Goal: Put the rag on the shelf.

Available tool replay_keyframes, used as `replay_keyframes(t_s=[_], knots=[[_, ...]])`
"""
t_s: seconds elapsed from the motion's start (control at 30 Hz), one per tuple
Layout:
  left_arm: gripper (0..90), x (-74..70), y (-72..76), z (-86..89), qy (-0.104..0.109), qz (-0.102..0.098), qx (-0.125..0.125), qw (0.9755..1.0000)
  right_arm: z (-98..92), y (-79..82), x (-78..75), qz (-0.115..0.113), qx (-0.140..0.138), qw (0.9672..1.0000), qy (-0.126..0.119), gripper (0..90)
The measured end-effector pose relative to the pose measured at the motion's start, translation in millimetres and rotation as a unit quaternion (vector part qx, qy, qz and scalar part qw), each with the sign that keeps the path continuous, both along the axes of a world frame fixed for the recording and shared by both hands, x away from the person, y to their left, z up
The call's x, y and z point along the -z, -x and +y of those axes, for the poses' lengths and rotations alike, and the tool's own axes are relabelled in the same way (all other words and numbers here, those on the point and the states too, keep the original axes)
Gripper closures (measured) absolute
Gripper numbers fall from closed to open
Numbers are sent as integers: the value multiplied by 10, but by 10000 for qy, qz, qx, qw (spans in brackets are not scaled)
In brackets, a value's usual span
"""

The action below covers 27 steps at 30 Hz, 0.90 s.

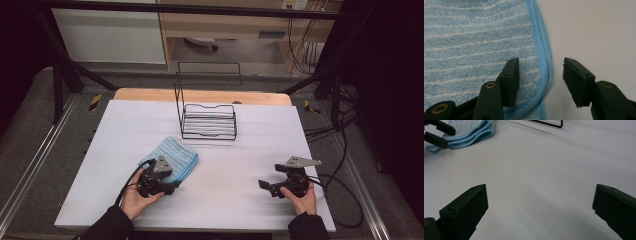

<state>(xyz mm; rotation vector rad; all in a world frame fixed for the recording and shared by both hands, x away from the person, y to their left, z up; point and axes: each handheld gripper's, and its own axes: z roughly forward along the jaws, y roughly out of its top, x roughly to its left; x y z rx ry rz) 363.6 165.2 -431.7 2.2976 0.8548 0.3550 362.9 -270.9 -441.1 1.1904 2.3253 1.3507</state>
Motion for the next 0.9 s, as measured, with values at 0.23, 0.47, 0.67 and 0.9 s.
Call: replay_keyframes(t_s=[0.23, 0.47, 0.67, 0.9], knots=[[554, 65, -31, 39, -72, -3, -75, 9999, -7, 6, -6, -21, 17, 10000, -12, 8], [564, 109, 5, 0, -234, -186, -68, 9995, -3, 6, -3, 0, 7, 10000, 2, 7], [589, 120, 8, -16, -301, -238, -73, 9992, -3, 3, -2, -4, 10, 10000, 1, 7], [705, 101, -37, 0, -325, -184, -112, 9992, 2, -6, -2, -21, 3, 10000, -69, 9]])
